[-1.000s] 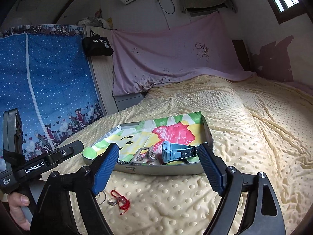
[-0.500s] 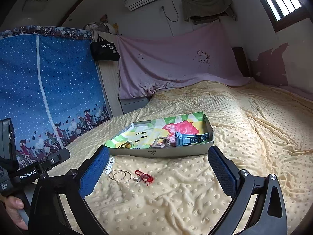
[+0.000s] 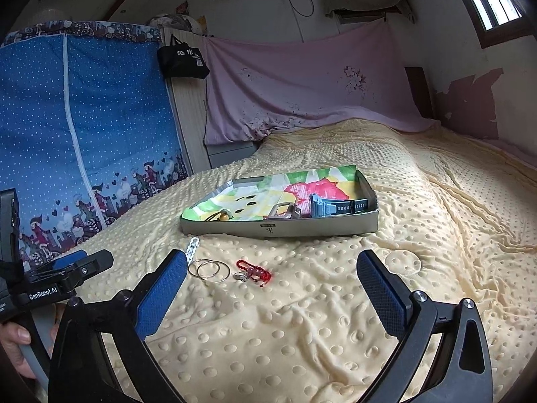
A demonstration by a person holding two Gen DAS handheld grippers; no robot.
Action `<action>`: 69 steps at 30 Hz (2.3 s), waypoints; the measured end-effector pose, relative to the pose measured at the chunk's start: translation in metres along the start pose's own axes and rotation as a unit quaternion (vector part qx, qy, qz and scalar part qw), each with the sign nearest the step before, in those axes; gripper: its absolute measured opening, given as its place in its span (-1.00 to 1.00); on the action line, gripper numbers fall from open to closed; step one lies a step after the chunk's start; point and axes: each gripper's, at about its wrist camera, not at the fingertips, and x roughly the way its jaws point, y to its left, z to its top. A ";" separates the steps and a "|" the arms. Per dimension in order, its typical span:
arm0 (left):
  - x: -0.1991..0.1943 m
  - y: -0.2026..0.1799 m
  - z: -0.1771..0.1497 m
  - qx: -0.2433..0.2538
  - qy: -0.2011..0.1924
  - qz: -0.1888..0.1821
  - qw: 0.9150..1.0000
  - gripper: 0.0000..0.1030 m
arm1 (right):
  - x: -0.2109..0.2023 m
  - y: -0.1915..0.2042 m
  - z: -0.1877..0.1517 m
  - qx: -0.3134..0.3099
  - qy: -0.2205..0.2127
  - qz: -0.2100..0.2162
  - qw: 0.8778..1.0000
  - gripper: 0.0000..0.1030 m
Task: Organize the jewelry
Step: 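Withdraw both tools from the tray back over the bed, then grasp the silver clip with the left tool while the right tool grasps the red cord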
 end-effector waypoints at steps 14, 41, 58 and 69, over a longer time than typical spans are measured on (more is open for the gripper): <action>0.039 0.007 0.007 -0.001 0.025 0.009 1.000 1.00 | 0.047 0.009 0.003 -0.020 0.031 0.007 0.999 0.93; 0.124 -0.004 0.014 -0.014 0.111 -0.111 0.987 -0.35 | 0.134 0.009 -0.016 -0.022 0.131 0.065 0.989 -0.15; 0.149 0.006 0.008 -0.054 0.139 -0.132 0.980 -0.87 | 0.159 0.010 -0.029 -0.021 0.176 0.071 0.982 -0.37; 0.147 0.004 0.006 -0.048 0.134 -0.134 0.981 -0.89 | 0.155 0.012 -0.034 -0.029 0.182 0.060 0.981 -0.55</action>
